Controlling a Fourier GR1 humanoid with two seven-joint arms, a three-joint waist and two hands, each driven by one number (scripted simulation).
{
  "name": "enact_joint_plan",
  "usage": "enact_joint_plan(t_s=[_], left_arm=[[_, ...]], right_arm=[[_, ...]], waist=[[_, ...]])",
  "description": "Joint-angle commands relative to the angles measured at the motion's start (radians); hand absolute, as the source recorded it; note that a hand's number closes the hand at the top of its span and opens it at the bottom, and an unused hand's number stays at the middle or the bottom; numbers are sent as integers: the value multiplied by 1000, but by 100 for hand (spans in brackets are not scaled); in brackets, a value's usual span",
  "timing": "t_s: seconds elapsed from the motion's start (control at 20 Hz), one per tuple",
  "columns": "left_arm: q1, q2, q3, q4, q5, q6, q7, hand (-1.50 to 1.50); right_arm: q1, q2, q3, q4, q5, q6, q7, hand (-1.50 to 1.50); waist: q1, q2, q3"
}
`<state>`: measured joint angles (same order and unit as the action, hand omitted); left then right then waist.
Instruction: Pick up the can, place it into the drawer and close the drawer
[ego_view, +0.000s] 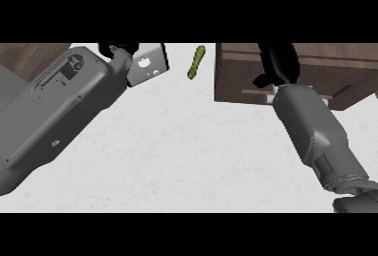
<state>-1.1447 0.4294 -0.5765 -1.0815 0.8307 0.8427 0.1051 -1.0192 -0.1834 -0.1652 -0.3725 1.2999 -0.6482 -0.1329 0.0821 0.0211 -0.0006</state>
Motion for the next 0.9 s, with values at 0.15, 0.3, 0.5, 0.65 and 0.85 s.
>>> enact_joint_plan(t_s=[0.15,0.3,0.5,0.65,0.85], left_arm=[[11,6,14,-55,-15,7,15,-150],[28,45,7,-82,-13,-17,51,-150],[50,53,9,-102,-28,-11,45,-150],[79,53,9,-142,-30,-12,38,-150],[54,58,11,-139,-28,-7,67,-150]], right_arm=[[-106,-67,-40,105,-2,-31,3,-150],[-147,-58,-40,129,8,-25,40,-150],[-204,-69,-43,152,12,13,58,-150],[-202,-49,-70,180,-29,64,-33,-150],[-253,-14,-229,164,-211,176,-139,-150]], waist=[[16,13,4],[34,13,3],[31,12,2],[43,15,3],[33,10,7]])
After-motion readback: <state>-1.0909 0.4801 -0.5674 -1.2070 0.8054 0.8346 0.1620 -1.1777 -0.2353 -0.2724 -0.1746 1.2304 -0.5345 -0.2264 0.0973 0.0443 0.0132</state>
